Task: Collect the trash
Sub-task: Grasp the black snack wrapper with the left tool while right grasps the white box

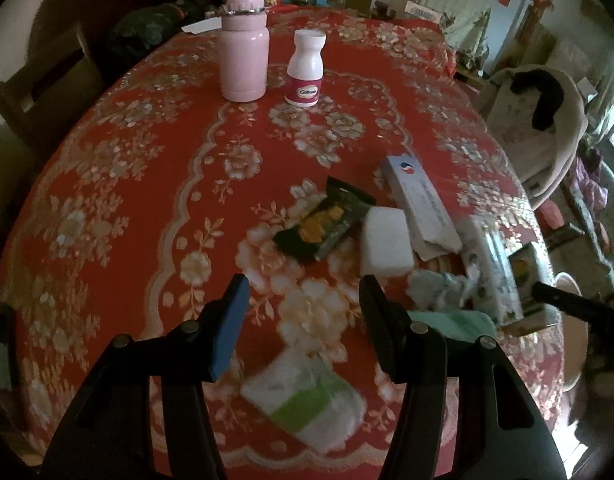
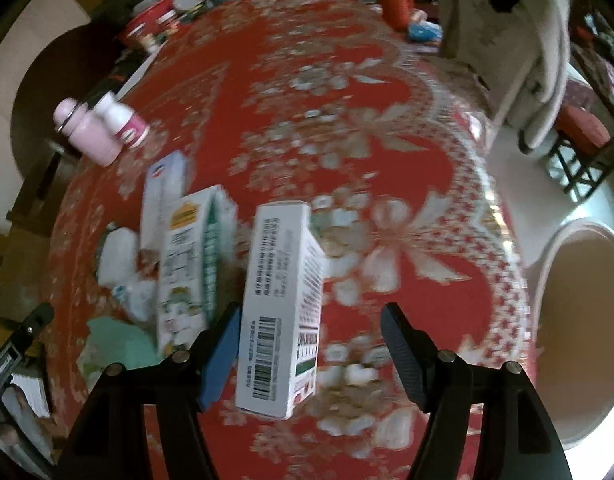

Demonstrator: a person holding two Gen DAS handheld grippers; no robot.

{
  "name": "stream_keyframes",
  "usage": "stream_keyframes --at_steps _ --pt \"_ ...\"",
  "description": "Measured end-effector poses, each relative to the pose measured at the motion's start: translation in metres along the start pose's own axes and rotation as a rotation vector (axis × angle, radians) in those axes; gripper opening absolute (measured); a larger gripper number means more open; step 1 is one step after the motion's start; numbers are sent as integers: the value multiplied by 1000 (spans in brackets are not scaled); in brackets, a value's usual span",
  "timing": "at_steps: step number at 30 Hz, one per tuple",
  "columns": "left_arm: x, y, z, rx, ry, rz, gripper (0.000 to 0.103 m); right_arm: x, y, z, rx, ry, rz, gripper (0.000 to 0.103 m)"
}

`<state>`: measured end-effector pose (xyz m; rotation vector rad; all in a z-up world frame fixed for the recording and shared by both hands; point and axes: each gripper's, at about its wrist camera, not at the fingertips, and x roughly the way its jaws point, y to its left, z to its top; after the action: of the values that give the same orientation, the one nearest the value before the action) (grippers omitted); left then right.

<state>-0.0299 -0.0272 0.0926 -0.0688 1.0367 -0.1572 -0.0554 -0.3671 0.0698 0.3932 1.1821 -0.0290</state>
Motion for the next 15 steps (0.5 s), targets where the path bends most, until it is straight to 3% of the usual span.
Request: stream_keyframes --at_steps 4,15 --pt "22 -1 13 43 22 4 55 -1 -16 3 23 4 -50 68" --pt "62 -7 35 181 65 -23 55 0 -29 13 39 -7 -42 68"
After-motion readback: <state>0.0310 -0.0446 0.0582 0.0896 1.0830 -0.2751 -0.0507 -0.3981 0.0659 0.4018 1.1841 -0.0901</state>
